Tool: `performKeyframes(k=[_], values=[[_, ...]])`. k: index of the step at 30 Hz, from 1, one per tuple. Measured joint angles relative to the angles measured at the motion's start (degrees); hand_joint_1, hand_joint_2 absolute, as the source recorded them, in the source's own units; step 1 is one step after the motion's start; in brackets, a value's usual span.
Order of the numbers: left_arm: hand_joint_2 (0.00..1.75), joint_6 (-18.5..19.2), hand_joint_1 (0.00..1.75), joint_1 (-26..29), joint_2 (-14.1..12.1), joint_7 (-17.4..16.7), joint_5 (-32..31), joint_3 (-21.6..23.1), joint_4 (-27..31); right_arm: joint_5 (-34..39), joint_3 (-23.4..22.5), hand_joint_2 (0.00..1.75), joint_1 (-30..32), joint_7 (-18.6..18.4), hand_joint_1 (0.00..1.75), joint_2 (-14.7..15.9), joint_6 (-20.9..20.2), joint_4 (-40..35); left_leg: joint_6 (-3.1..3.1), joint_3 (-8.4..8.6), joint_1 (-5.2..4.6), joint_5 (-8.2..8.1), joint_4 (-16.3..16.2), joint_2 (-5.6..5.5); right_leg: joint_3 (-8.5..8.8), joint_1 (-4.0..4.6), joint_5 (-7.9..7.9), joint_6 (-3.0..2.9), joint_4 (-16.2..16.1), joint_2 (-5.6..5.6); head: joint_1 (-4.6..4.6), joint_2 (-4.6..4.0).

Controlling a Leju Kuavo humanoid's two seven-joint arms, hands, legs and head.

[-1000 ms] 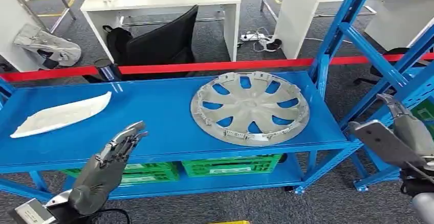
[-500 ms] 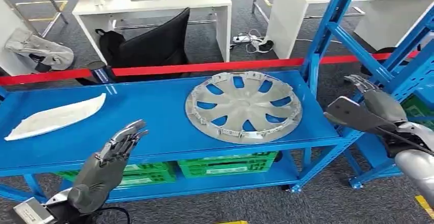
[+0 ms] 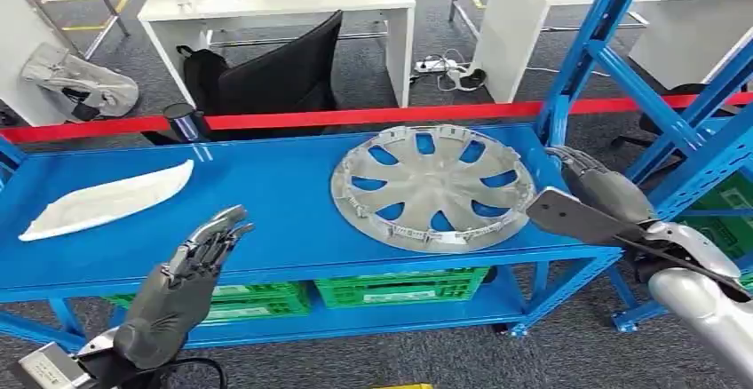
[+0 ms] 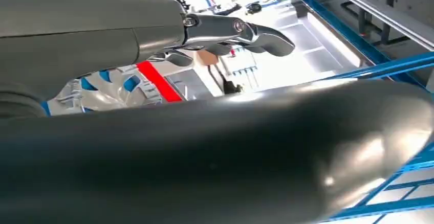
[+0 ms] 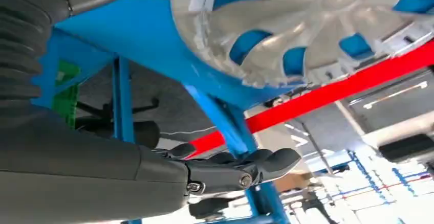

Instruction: Take the parts from the cabinet and place them on the table.

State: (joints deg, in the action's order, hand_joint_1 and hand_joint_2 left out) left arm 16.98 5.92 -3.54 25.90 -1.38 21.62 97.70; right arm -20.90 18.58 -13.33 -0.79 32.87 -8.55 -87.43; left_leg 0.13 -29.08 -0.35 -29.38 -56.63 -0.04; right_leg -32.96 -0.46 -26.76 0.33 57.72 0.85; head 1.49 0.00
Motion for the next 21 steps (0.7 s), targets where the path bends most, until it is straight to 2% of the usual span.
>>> performKeyframes(k=[6,12,13,17,21], values=[[0.0,-0.3,0.0,-0.1,0.0,0.1,0.0,0.0,-0.1,-0.6,2.3,1.75,0.2,0.0,0.0,-0.7,-0.4,-0.5,0.04,-0.04,-0.02,-0.05,0.0,0.0,0.0,0.0,-0.01,0.02,0.0,0.0,0.0,0.0],[0.0,-0.3,0.0,-0.4,0.0,0.1,0.0,0.0,-0.3,-1.2,5.2,1.75,-0.4,-0.6,0.0,-1.0,-2.8,-0.3,0.04,-0.04,-0.02,-0.05,0.0,0.0,0.0,-0.01,-0.01,0.02,0.0,0.0,0.0,0.0],[0.0,-0.3,0.0,-0.6,0.0,0.1,0.0,0.1,-0.4,-1.1,5.7,0.0,-0.8,-1.2,0.0,-1.1,-3.4,-0.2,0.04,-0.04,-0.03,-0.05,0.0,0.0,-0.01,-0.01,-0.01,0.02,0.0,0.0,0.0,0.0],[0.0,-0.2,0.0,-1.2,0.2,-0.1,0.0,0.2,-0.8,-0.6,7.5,0.0,-2.1,-3.1,0.0,-1.5,-5.4,1.0,0.04,-0.02,-0.02,-0.05,0.0,0.0,0.0,0.0,-0.01,0.01,0.0,0.0,0.0,0.0],[0.0,0.0,0.0,-1.5,0.2,-0.5,0.2,0.6,-1.1,-0.3,8.7,0.0,-3.1,-3.5,0.0,-1.9,-5.8,2.7,0.04,-0.02,-0.02,-0.05,0.0,0.0,-0.01,0.0,-0.01,0.01,0.0,0.0,0.0,0.0]])
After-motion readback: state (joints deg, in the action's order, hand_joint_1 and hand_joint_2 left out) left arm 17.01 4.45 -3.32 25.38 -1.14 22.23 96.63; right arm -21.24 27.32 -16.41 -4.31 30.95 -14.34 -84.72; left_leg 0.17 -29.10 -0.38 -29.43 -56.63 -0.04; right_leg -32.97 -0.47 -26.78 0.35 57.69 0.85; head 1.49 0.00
